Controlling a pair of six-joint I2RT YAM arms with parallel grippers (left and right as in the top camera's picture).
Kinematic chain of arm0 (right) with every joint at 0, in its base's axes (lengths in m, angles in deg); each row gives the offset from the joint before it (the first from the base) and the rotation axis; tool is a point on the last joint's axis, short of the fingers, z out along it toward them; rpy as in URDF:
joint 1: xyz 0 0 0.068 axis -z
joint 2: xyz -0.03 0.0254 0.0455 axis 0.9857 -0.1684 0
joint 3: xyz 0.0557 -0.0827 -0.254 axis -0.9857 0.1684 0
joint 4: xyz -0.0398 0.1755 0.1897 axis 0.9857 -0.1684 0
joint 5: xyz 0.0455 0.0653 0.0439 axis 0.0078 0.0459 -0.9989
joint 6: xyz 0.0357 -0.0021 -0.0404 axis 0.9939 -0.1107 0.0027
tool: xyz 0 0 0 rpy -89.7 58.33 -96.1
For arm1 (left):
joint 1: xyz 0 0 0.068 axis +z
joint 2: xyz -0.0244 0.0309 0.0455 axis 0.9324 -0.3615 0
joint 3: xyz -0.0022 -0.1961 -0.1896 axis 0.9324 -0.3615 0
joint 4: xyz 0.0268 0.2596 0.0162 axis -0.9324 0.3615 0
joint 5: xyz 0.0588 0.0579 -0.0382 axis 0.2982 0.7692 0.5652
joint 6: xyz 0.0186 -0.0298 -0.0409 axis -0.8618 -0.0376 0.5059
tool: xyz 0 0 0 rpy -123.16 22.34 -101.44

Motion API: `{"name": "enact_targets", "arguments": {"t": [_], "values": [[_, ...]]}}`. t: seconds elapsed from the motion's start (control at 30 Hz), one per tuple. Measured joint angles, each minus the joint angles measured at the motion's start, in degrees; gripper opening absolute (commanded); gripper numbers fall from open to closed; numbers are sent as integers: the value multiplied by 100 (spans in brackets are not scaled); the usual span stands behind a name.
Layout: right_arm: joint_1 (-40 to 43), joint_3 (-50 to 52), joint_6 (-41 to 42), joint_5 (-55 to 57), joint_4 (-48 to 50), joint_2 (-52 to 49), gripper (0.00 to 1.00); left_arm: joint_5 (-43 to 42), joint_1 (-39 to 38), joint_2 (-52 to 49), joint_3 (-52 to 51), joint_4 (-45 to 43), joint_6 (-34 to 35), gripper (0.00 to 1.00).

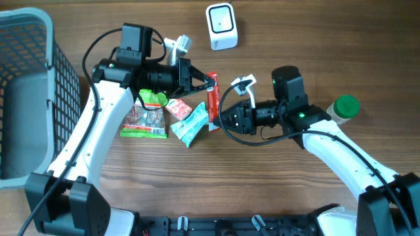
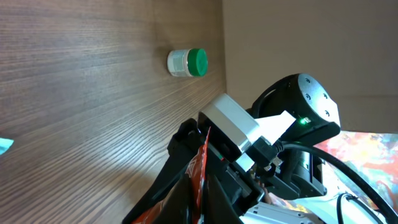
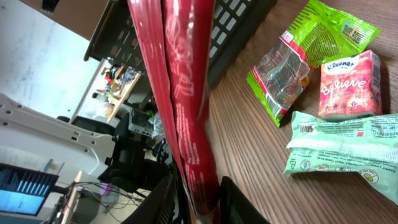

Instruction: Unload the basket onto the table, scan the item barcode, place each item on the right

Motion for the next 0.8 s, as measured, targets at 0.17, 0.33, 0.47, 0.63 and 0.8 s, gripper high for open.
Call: {"name": "enact_targets", "arguments": {"t": [0.17,0.33,0.47,0.63,0.8], "values": [[0,0,-11,0,94,0,17,20,0,0,0,85,22,4],[0,0,-22,0,114,0,21,22,0,0,0,83,83,4],[0,0,-20,2,114,0,21,7,0,0,0,70,192,4],[0,0,-20,2,116,0,16,-186,7,0,0,-20,321,4],[0,0,-20,-2,149,0,16,-267,90,0,0,-22,382,4]]}}
